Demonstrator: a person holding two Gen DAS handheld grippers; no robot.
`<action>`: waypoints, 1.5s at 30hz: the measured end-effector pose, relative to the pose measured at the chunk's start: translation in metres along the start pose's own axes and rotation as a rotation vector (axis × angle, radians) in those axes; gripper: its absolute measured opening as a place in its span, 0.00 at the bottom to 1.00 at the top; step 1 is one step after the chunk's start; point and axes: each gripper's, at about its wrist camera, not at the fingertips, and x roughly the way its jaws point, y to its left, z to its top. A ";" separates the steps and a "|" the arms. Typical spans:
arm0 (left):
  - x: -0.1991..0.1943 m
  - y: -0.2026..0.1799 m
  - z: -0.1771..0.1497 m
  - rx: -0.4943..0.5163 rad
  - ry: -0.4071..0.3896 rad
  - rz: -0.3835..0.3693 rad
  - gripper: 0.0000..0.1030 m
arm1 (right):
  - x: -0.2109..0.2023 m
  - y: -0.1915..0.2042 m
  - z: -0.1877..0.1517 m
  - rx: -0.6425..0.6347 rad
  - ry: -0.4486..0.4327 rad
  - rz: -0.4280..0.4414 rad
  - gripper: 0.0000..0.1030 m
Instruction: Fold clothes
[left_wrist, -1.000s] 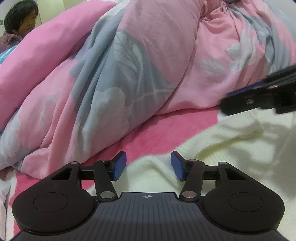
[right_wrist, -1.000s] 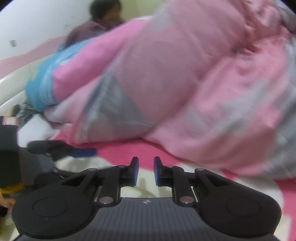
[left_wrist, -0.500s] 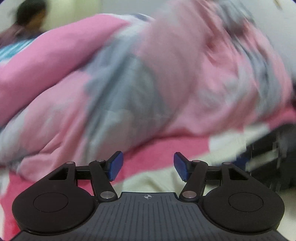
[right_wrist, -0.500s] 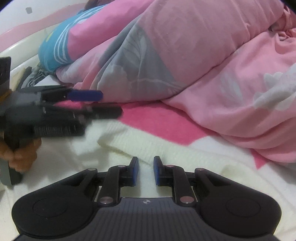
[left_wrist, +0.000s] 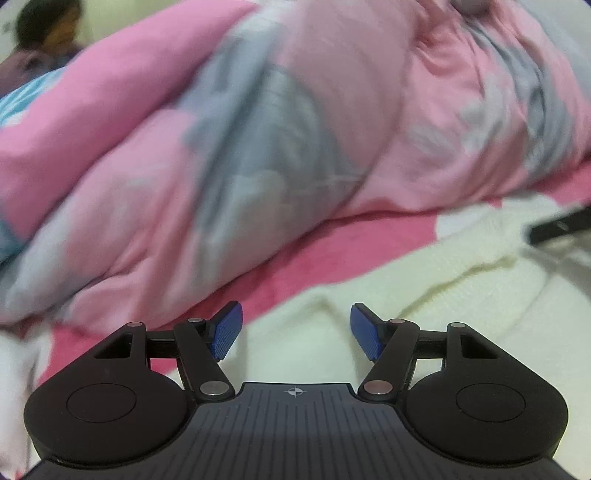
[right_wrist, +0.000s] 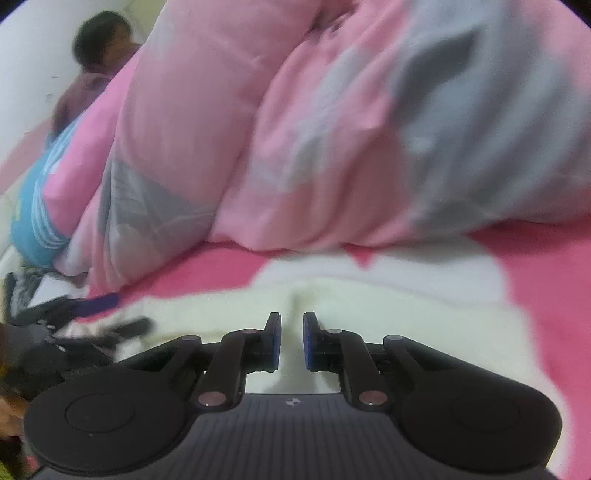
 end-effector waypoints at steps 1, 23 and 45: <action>-0.013 0.005 -0.001 -0.018 -0.005 0.006 0.63 | -0.017 -0.002 -0.005 0.022 -0.010 0.011 0.12; -0.347 0.029 -0.116 -0.147 -0.252 -0.092 0.79 | -0.422 0.091 -0.175 -0.068 -0.336 0.060 0.40; -0.286 -0.074 -0.250 -0.133 -0.056 -0.032 0.99 | -0.296 0.130 -0.311 -0.150 -0.137 -0.222 0.82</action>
